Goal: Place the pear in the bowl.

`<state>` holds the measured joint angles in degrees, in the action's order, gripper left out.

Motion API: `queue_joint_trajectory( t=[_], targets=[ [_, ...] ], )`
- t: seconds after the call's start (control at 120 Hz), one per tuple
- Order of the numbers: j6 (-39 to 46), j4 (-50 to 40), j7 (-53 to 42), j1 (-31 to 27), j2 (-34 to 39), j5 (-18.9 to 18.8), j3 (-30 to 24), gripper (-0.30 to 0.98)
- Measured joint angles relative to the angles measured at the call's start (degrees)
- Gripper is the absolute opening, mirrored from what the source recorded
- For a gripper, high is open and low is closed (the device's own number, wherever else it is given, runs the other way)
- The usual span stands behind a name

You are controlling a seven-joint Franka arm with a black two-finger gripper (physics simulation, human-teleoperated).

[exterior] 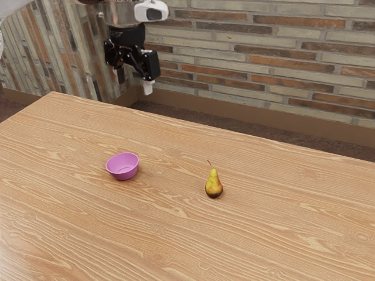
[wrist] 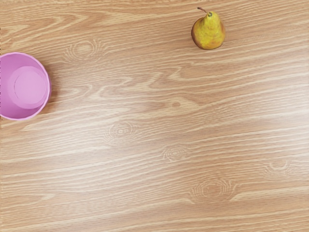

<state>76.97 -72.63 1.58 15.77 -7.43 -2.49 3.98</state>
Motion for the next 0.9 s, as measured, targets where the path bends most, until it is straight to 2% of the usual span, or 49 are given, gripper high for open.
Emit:
queue_joint_trajectory(
  t=[0.2,0.267,0.367,0.483,0.542,0.633,0.742,0.9],
  targets=[
    [1.9,-1.8,-0.1,-0.2,-0.6,-2.5,-2.4,0.69],
    [4.1,-6.3,-0.1,-0.3,-1.3,-2.6,-2.1,0.69],
    [9.6,-14.6,0.0,-0.5,-1.6,-1.3,-1.6,0.69],
    [17.9,-26.2,1.1,1.1,-0.9,0.8,1.7,0.69],
    [21.1,-28.3,2.0,3.7,-1.2,1.5,4.2,0.69],
    [26.6,-32.3,3.4,4.9,-2.5,4.0,5.2,0.69],
    [32.6,-33.9,6.4,5.1,-3.4,6.7,3.9,0.69],
    [40.6,-35.3,10.7,5.3,-4.8,8.3,2.4,0.69]
  ],
)
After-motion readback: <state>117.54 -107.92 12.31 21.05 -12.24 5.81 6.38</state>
